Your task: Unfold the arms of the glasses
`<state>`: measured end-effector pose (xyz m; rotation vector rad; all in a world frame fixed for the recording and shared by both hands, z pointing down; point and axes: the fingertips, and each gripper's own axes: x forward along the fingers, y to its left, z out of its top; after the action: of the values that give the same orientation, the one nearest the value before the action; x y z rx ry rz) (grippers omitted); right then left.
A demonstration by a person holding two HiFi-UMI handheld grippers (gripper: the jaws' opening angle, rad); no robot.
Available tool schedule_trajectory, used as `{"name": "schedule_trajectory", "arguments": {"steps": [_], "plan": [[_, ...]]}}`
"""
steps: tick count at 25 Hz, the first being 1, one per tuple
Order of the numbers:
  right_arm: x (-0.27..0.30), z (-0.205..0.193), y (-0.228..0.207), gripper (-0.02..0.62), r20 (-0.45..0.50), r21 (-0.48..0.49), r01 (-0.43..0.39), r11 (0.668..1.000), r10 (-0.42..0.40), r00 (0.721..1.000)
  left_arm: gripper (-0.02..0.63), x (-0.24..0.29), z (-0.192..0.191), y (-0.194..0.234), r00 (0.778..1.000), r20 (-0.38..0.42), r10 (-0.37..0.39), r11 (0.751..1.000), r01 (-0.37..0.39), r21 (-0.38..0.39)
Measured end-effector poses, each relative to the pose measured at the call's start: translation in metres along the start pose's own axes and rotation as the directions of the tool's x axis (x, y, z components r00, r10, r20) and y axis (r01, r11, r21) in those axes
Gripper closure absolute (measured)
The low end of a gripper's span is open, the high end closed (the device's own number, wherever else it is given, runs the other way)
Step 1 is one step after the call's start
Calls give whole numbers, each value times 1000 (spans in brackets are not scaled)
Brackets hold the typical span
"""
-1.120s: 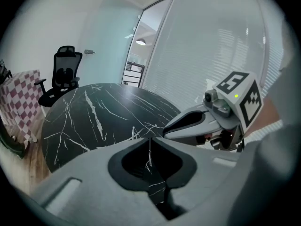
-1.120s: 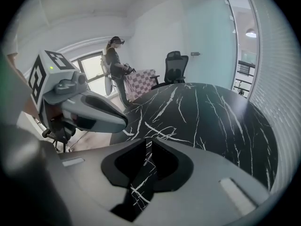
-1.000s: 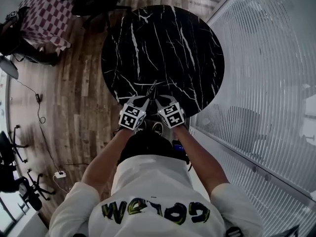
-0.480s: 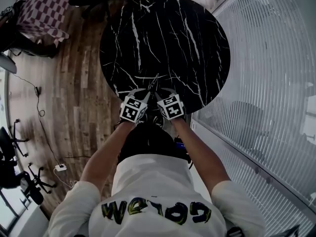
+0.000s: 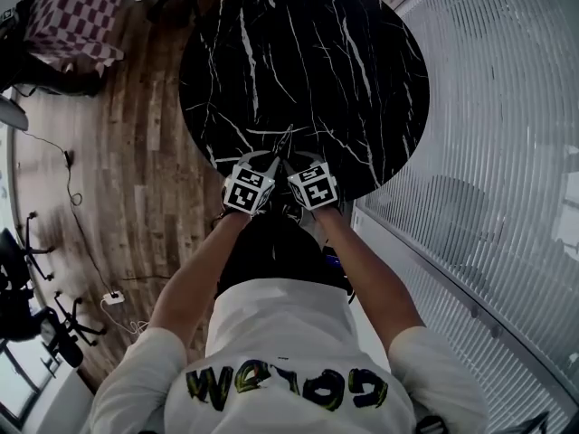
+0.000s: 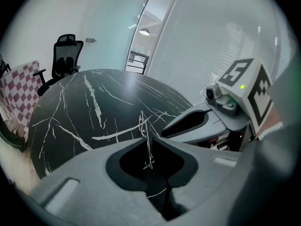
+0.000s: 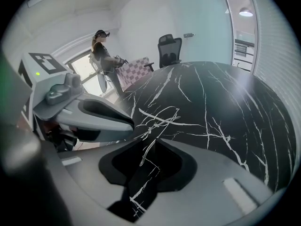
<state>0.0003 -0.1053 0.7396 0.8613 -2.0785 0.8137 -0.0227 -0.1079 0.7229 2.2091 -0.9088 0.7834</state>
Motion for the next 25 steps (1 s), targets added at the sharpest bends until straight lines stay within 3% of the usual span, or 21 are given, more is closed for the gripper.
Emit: {"name": "schedule_trajectory", "arguments": {"steps": [25], "plan": [[15, -11, 1, 543, -39, 4, -22, 1000, 22, 999, 583, 13, -2, 8, 999, -14, 30, 999, -30, -27]]}}
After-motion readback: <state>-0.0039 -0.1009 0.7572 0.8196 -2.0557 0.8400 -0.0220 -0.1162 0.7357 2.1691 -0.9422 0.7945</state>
